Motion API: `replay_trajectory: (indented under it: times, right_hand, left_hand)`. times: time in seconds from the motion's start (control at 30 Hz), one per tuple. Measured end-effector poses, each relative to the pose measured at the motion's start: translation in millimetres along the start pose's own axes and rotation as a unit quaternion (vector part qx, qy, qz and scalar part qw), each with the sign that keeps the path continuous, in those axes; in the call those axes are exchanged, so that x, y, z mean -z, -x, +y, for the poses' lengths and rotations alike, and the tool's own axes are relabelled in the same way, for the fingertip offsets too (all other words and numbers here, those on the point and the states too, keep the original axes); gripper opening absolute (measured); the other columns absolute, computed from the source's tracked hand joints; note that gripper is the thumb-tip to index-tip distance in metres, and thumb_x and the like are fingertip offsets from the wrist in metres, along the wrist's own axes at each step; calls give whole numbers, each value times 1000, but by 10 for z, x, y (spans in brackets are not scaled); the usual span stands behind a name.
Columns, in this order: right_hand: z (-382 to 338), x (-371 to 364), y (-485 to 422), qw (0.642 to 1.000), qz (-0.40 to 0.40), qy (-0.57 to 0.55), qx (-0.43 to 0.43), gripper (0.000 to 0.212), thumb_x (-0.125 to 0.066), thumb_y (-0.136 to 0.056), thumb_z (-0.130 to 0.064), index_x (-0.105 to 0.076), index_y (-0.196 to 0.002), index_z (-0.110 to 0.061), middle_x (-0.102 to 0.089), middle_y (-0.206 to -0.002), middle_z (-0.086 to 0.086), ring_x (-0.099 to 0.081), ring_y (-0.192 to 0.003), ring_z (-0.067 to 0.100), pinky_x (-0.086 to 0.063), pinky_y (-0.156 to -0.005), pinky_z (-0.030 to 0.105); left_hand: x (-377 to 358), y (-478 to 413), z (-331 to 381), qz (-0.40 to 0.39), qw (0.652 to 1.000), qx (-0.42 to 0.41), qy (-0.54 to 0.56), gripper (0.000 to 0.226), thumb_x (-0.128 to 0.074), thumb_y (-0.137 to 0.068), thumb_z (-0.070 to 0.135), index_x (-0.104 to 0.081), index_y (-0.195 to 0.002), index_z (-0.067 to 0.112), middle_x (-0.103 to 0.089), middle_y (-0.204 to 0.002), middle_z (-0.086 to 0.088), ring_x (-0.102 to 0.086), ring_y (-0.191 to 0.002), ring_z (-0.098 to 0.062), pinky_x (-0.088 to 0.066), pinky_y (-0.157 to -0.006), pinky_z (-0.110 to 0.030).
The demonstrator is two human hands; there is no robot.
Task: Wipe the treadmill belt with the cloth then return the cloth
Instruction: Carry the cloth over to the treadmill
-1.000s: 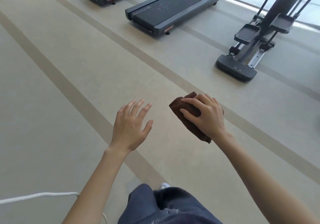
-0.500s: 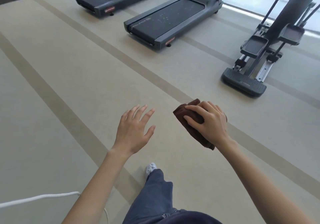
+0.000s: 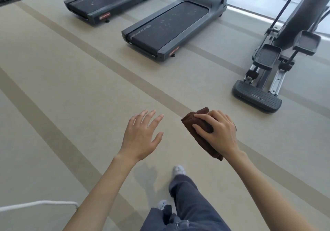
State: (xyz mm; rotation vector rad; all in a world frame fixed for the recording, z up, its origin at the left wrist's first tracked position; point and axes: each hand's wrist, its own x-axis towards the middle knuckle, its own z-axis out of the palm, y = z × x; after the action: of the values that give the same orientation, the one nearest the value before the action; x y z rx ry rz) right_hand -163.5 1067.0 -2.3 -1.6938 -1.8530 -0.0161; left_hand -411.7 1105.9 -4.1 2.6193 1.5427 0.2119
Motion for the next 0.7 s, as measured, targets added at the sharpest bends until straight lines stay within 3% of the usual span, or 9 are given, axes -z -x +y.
replay_trajectory:
  times: [0.2, 0.3, 0.5, 0.7]
  right_hand:
    - [372, -558, -853, 1000, -22, -1, 9, 26, -66, -79, -39, -73, -100, -25, -61, -80, -3, -58, -75, 20, -46, -69, 35]
    - [581, -813, -1465, 1000, -23, -6, 7, 25, -66, -79, -39, -73, -99, -25, -59, -79, -4, -58, -74, 20, -46, -69, 34]
    - [976, -1170, -2811, 1000, -10, -25, 14, 31, -57, -81, -46, -73, -98, -26, -59, -79, -4, -58, -74, 20, -46, -69, 33]
    - [1342, -1472, -3727, 999, -15, -27, 18, 26, -65, -79, -41, -72, -99, -26, -59, -80, -4, -58, -75, 20, -47, -70, 35]
  left_hand:
    - [-202, -872, -426, 2, 1000, 17, 0, 52, -38, -87, 44, -50, -133, 22, -51, -136, -7, -45, -127, -29, -34, -103, -46]
    - [-180, -1469, -679, -2, 1000, 28, -11, 54, -33, -87, 45, -50, -134, 23, -51, -136, -7, -44, -127, -29, -33, -104, -45]
    - [-51, -2768, -1083, 15, 999, 37, -15, 52, -42, -87, 43, -47, -135, 25, -49, -138, -5, -40, -130, -27, -30, -106, -44]
    - [-119, -3742, -1358, 8, 999, 42, -2, 53, -38, -88, 44, -43, -138, 26, -45, -142, -5, -36, -132, -27, -27, -108, -43]
